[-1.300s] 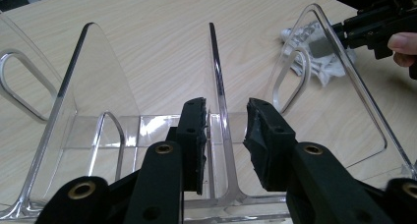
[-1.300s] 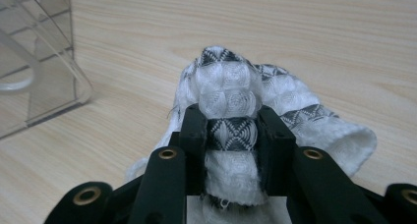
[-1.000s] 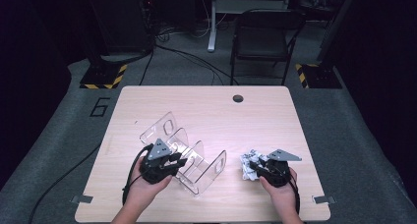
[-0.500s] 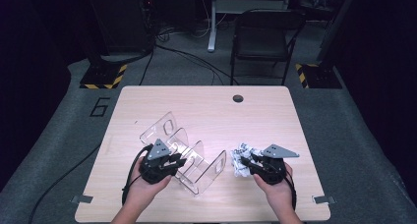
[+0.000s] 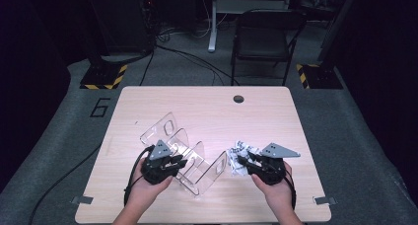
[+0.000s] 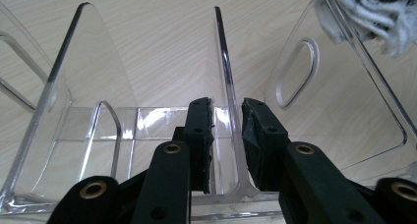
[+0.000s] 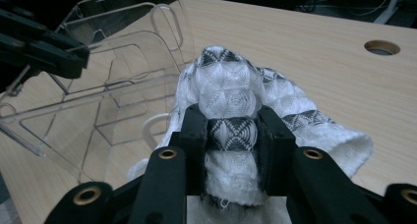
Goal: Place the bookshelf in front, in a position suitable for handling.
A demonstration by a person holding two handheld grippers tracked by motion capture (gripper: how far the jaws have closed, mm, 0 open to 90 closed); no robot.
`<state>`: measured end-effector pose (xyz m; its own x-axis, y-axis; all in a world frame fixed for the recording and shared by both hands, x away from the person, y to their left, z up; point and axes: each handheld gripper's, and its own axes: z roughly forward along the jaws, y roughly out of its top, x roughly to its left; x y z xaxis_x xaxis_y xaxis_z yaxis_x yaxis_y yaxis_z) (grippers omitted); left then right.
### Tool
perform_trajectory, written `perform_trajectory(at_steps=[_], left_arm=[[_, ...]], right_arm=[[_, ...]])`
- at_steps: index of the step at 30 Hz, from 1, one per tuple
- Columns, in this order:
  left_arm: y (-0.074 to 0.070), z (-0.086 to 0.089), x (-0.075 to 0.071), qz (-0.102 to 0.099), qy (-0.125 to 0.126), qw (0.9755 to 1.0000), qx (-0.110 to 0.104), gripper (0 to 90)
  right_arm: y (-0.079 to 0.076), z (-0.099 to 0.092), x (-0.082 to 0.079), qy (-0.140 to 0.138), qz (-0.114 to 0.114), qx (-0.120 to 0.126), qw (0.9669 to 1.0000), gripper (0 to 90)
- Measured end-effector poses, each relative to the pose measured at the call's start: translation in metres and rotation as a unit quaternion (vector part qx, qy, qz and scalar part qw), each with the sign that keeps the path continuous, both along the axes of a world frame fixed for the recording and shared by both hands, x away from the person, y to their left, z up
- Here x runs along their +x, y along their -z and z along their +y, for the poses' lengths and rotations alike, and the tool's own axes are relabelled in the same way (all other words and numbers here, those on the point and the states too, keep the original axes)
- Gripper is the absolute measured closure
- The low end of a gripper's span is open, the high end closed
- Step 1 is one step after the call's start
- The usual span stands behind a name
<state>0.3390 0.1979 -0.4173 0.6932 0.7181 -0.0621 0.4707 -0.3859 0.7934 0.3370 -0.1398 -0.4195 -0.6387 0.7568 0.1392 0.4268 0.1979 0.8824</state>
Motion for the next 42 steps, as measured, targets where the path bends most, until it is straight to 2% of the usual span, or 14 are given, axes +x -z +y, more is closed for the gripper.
perform_trajectory(at_steps=[2,9,13,15,18,25,26,27,33,34,42], left_arm=[[0.001,-0.001,0.0,-0.005,-0.001,1.0,0.002,73.6],[0.002,-0.004,0.001,-0.001,0.001,1.0,0.005,74.1],[0.003,-0.003,0.002,0.001,0.0,1.0,-0.003,75.9],[0.004,-0.003,0.003,-0.003,0.002,1.0,-0.002,76.4],[0.006,-0.006,0.004,0.002,0.006,1.0,-0.005,76.5],[0.01,-0.011,0.005,-0.001,0.009,0.9999,0.01,76.5],[0.011,-0.012,0.005,-0.005,0.011,0.9997,0.02,76.6],[0.012,-0.013,0.005,-0.01,0.005,0.9998,0.016,77.3],[0.011,-0.012,0.005,-0.005,0.01,0.9998,0.014,77.3],[0.012,-0.012,0.005,-0.01,0.006,0.9998,0.015,77.3],[0.01,-0.013,0.006,0.005,0.01,0.9997,0.02,77.7]], right_arm=[[-0.005,0.002,-0.001,-0.006,-0.006,0.004,1.0,69.1],[-0.021,0.009,-0.007,-0.016,-0.026,0.014,0.9994,69.0],[-0.027,0.013,-0.009,-0.028,-0.032,0.018,0.9989,68.9],[-0.027,0.017,-0.009,-0.035,-0.03,0.02,0.9987,68.9],[-0.028,0.023,-0.01,-0.041,-0.032,0.018,0.9985,68.9],[-0.032,0.033,-0.011,-0.056,-0.038,0.02,0.9975,68.9],[-0.032,0.034,-0.011,-0.06,-0.038,0.017,0.9973,68.9],[-0.032,0.036,-0.012,-0.061,-0.036,0.018,0.9973,68.9],[-0.029,0.046,-0.012,-0.074,-0.031,0.009,0.9967,68.8],[-0.027,0.048,-0.011,-0.075,-0.03,0.01,0.9967,68.8],[-0.021,0.063,-0.011,-0.093,-0.021,-0.008,0.9954,68.6]])
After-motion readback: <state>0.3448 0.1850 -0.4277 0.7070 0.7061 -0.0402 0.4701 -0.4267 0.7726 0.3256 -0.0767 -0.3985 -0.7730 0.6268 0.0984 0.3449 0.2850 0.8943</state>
